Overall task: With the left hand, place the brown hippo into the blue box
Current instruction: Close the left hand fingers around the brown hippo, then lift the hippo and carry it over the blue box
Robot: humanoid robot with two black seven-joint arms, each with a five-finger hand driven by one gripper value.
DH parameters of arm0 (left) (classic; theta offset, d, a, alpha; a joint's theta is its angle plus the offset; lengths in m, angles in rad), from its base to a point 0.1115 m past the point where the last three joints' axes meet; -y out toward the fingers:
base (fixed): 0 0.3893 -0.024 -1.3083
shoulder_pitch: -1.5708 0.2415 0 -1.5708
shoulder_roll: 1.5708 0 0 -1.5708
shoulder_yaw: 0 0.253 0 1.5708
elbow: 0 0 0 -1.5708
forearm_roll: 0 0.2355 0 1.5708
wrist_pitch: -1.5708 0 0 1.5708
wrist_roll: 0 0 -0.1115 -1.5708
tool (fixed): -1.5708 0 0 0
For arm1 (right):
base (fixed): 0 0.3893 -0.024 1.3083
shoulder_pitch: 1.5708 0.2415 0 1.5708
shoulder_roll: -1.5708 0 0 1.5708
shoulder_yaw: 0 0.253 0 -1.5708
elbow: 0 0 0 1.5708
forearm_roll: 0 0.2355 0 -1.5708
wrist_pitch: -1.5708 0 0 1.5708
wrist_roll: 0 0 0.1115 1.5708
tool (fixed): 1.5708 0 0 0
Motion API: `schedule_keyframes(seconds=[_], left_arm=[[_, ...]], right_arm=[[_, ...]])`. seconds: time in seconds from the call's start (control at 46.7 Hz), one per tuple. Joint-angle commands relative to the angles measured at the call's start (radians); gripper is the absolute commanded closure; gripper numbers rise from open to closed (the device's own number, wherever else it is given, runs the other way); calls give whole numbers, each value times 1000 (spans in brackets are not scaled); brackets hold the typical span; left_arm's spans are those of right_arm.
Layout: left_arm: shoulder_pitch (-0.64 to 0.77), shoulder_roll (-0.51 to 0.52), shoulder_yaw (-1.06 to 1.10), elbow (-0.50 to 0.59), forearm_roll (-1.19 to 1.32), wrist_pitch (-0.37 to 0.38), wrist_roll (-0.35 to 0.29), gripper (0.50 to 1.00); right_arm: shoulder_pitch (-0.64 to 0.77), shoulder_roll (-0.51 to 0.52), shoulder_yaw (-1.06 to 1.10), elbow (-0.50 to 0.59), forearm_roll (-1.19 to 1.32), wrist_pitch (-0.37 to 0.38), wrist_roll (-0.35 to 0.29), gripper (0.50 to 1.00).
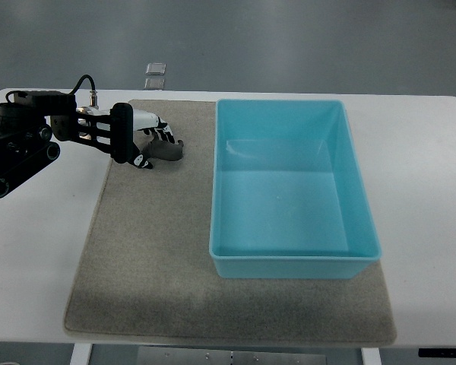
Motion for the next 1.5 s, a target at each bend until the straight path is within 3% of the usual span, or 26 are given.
schedule_keyframes(seconds=[0.0, 0.364, 0.514, 0.599, 1.477], left_arm=[[-1, -2, 0, 0, 0, 0, 0, 787], [-7, -4, -2, 0, 0, 2, 0, 804], [-7, -2, -2, 0, 0, 2, 0, 898], [-7, -2, -2, 0, 3, 0, -2, 1000], [-53, 35, -37, -18, 9, 0, -3, 1000]], right_arm=[[0, 0, 0, 0, 0, 0, 0, 564], [0, 0, 0, 0, 0, 0, 0, 564], [0, 0, 0, 0, 0, 0, 0, 564], [0, 0, 1, 0, 0, 0, 0, 564], [0, 0, 0, 0, 0, 0, 0, 564]])
